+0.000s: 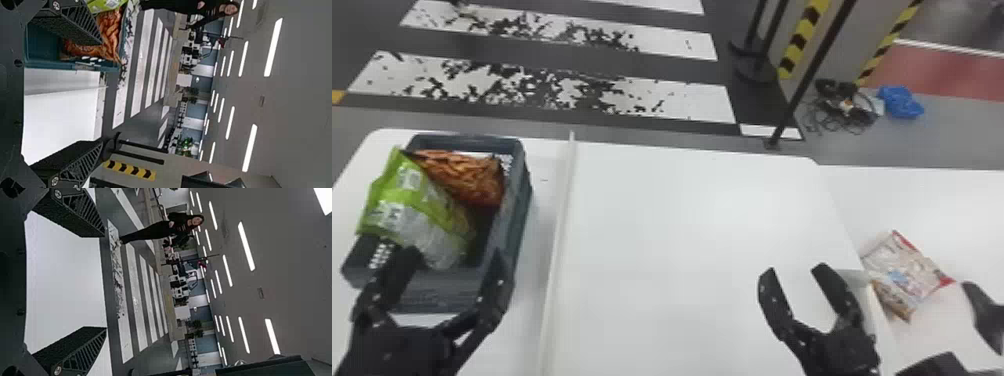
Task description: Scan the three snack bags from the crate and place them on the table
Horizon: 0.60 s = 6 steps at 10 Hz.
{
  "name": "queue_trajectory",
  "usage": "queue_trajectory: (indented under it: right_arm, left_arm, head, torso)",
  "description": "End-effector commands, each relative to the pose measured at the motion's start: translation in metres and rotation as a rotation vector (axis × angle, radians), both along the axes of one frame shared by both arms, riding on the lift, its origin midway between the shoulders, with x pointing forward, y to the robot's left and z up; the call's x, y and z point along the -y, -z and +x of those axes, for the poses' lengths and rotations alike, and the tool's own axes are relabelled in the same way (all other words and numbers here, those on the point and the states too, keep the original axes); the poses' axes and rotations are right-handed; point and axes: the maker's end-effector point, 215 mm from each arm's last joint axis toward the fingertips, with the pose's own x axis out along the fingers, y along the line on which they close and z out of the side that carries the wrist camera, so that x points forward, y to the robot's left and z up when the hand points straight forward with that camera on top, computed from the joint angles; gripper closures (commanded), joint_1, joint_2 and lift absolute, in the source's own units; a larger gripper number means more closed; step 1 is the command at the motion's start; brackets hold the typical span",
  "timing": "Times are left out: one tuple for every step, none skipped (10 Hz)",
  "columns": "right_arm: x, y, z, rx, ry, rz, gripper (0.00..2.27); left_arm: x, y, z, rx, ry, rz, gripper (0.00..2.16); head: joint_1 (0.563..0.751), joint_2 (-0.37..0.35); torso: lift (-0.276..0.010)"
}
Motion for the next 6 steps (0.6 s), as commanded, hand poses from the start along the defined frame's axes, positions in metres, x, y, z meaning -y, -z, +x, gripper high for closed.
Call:
queue_trajectory:
  right_arm:
    - [0.0,0.001,0.0,-0.001,-0.005,-0.004,0.09]
    - [0.0,0.002,-0.002,-0.004,-0.006,-0.005,0.09]
    - [0.0,0.002,-0.003,-0.006,-0.008,-0.006,0.09]
    - [0.001,0.002,-0.003,-0.008,-0.009,-0.009,0.09]
    - [0.0,0.001,-0.004,-0.008,-0.011,-0.01,0.09]
    - [0.0,0.002,-0.008,-0.014,-0.013,-0.01,0.09]
  left_arm:
    - [-0.028,-0.006,0.001,0.014,-0.055,-0.014,0.1]
    - [-0.042,-0.006,0.001,0.014,-0.079,-0.022,0.1]
    - [-0.053,-0.009,0.001,0.025,-0.1,-0.023,0.1]
    - [-0.061,-0.01,0.001,0.027,-0.119,-0.023,0.1]
    - [-0.068,-0.009,0.001,0.025,-0.132,-0.027,0.1]
    - [-0.076,-0.009,0.003,0.03,-0.148,-0.03,0.1]
  head:
    - [0.695,-0.158]
    - [0.695,-0.124]
    - [0.695,-0.09]
    - [0.695,-0.065]
    - [0.695,-0.054]
    - [0.695,-0.035]
  torso:
    - [-0.036]
    - [-0.036]
    - [-0.036]
    - [-0.036]
    - [-0.036]
    - [-0.036]
